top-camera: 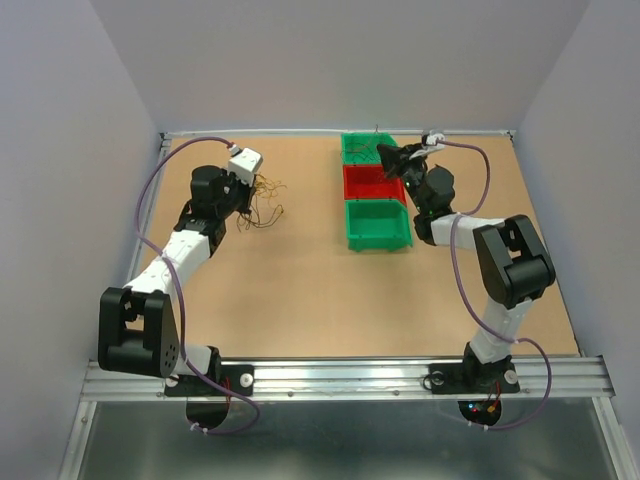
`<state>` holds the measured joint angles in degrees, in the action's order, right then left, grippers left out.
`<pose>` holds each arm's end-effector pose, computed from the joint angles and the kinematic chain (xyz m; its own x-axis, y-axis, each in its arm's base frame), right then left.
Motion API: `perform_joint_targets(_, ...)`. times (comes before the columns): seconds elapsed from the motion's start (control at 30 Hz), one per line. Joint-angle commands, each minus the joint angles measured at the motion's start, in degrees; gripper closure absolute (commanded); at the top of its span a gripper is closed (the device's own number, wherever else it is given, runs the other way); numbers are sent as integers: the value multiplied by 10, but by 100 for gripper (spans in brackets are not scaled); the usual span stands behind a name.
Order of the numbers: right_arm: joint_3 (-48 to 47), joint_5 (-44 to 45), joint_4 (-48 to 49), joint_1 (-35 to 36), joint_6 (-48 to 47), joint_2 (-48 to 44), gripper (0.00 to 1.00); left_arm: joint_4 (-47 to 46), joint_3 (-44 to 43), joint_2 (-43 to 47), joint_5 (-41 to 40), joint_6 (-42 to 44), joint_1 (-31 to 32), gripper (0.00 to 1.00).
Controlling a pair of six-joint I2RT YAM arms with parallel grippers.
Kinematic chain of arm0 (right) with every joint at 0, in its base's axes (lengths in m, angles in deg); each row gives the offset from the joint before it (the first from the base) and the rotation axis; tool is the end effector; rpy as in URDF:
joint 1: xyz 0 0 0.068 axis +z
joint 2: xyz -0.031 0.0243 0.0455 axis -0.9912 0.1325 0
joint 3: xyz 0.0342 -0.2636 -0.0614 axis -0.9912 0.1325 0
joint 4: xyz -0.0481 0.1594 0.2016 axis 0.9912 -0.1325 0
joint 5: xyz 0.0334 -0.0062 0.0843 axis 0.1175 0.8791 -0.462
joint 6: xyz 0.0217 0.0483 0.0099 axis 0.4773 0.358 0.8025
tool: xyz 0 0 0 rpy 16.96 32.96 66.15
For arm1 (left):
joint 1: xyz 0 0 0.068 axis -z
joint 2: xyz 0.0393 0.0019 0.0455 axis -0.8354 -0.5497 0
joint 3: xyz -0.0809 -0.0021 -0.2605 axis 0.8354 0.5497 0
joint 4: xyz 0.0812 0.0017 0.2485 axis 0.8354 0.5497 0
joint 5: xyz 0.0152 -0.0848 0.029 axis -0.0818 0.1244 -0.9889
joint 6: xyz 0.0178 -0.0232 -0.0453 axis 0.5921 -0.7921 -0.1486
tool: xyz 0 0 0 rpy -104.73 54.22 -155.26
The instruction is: Untangle the cables
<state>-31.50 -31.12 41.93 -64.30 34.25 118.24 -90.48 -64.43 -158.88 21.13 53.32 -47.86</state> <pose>0.3805 0.1282 0.2621 0.1401 0.3903 -0.9100 -0.4750 0.8329 0.2841 0.3104 -0.0590 0.2861 -0.0687 0.3074 -0.9491 0.4841 0.8421 0.2377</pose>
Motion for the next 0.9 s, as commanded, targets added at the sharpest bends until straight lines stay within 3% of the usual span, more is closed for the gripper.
perform_joint_targets(0.0, 52, 48, 38, -1, -30, 5, 99, -15, 2, 8, -10, 10, 8, 84)
perform_joint_targets(0.13, 57, 94, -25, -1, -52, -10, 99, -15, 2, 7, -17, 12, 12, 84)
perform_joint_targets(0.27, 23, 122, -179, 0, -83, -29, 99, -15, -1, -1, -28, 18, 16, 84)
perform_joint_targets(0.43, -2, 164, -296, -8, -117, -57, 100, -15, -4, -11, -36, 20, 18, 84)
perform_joint_targets(0.73, -2, 91, -385, -43, -125, -93, 99, -12, -7, -16, -43, 21, 21, 84)
perform_joint_targets(0.87, -31, -24, -416, -85, -112, -70, 100, -11, -5, -13, -46, 22, 22, 84)
